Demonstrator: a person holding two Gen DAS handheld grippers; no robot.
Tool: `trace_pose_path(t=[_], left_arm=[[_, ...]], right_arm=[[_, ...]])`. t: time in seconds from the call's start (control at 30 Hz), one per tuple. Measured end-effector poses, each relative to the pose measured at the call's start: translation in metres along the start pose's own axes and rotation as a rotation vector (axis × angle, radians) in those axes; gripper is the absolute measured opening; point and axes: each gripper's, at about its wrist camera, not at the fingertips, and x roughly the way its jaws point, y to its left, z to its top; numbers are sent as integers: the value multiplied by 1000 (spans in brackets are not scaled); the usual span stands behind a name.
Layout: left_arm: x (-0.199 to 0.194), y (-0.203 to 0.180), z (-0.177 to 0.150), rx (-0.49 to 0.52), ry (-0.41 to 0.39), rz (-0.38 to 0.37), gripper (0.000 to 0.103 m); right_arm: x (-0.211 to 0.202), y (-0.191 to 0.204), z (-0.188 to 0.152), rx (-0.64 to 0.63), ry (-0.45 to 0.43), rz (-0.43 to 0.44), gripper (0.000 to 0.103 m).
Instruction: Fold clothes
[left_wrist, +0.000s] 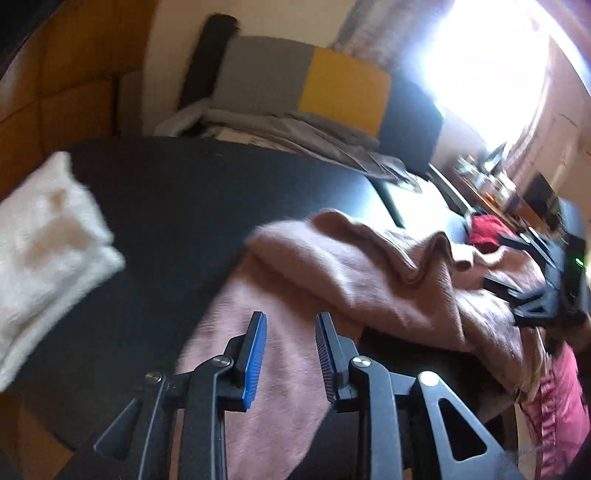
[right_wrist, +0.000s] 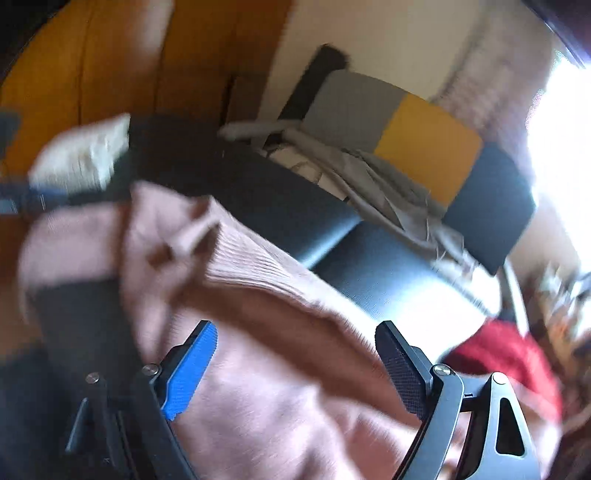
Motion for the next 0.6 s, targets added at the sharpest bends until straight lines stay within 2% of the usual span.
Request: trace_pose_path(t=[0.1, 0.17, 0.2, 0.23, 0.27, 0.33, 0.47, 0.6], left_arm=[[18, -9, 0, 30, 44, -14, 27], [29, -13, 5, 36, 60, -30, 27], [33, -14, 8, 38, 60, -41, 27], [37, -16, 11, 41, 59, -48, 27], [42, -17, 14, 44, 59, -55, 27], [51, -20, 22, 52, 57, -66, 27], [67, -34, 39, 111, 47, -96, 28], [84, -59, 65, 198, 30, -141, 28]], right_arm=[[34, -1, 6, -114, 43, 27, 88], [53, 2, 14, -130, 53, 82, 85], [61, 3, 17, -120, 57, 121, 64], [67, 1, 21, -80, 62, 164, 21], [72, -7, 27, -18, 61, 199, 6], [79, -26, 38, 108, 49, 259, 7], [72, -89, 47, 350, -36, 262, 7], [88, -128, 50, 397, -32, 157, 7]])
